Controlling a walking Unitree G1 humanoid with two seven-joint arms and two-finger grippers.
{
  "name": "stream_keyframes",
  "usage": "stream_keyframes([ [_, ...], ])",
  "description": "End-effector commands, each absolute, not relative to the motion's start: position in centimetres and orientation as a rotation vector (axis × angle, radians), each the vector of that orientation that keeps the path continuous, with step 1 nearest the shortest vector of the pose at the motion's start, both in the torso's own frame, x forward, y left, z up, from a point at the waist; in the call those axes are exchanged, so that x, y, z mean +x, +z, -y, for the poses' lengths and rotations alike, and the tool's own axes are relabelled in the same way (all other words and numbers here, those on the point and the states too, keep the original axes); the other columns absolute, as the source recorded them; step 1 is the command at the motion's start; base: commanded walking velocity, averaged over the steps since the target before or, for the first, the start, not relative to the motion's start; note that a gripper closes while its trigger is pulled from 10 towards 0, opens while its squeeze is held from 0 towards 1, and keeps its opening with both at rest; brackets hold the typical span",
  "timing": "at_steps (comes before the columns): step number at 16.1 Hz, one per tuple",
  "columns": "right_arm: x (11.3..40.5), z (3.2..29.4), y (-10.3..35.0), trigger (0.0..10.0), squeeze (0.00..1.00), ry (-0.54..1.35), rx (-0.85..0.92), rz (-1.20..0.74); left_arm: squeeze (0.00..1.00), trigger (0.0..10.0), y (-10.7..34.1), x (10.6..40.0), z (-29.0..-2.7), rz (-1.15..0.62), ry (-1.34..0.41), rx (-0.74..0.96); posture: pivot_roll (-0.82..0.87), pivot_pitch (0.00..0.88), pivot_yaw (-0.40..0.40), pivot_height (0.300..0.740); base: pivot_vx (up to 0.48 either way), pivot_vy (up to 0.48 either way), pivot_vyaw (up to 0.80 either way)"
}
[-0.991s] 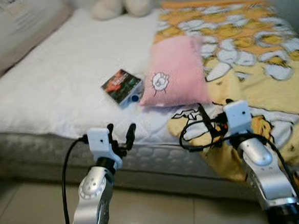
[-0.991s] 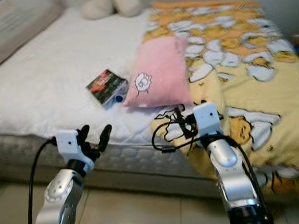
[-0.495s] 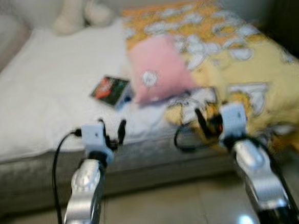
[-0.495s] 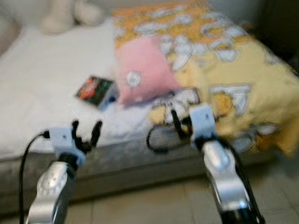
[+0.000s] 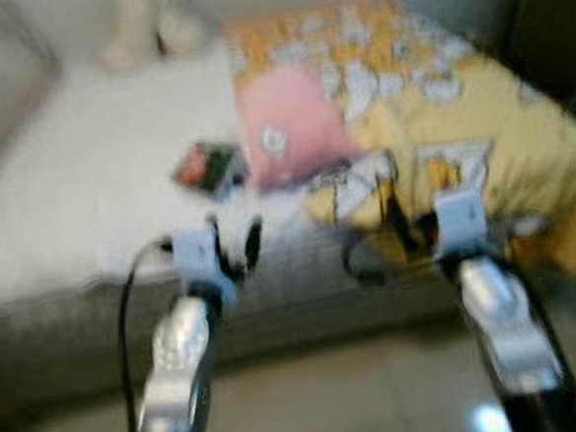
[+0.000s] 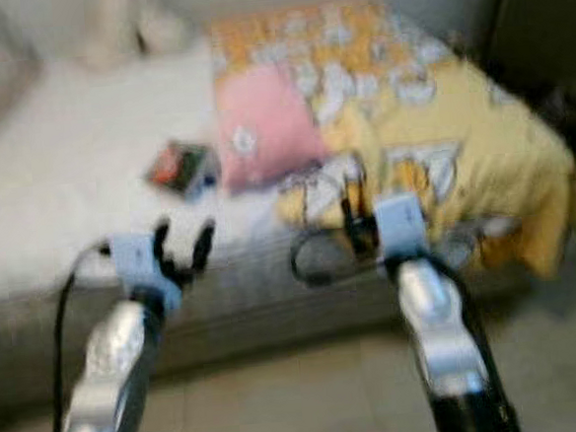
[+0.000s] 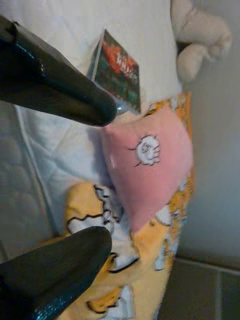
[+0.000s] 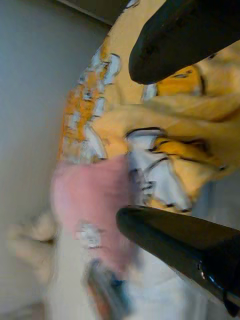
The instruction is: Clean up the room
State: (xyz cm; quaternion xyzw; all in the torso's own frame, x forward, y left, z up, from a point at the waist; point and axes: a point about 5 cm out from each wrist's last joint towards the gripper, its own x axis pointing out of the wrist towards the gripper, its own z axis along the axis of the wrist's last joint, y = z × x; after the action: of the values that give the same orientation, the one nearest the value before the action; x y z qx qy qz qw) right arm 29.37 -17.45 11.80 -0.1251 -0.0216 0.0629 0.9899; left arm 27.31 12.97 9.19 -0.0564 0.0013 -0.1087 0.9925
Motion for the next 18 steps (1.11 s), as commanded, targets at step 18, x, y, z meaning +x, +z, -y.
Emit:
stream_keyframes([
  [18, 31.1, 17.8, 13.5, 10.0, 0.0, 0.115, -0.28, 0.096, 0.0, 10.0, 10.7, 28.7, -11.6, 0.018, -0.251, -0.146, -0.22, 0.0, 0.139, 0.74, 0.48, 0.0, 0.0],
])
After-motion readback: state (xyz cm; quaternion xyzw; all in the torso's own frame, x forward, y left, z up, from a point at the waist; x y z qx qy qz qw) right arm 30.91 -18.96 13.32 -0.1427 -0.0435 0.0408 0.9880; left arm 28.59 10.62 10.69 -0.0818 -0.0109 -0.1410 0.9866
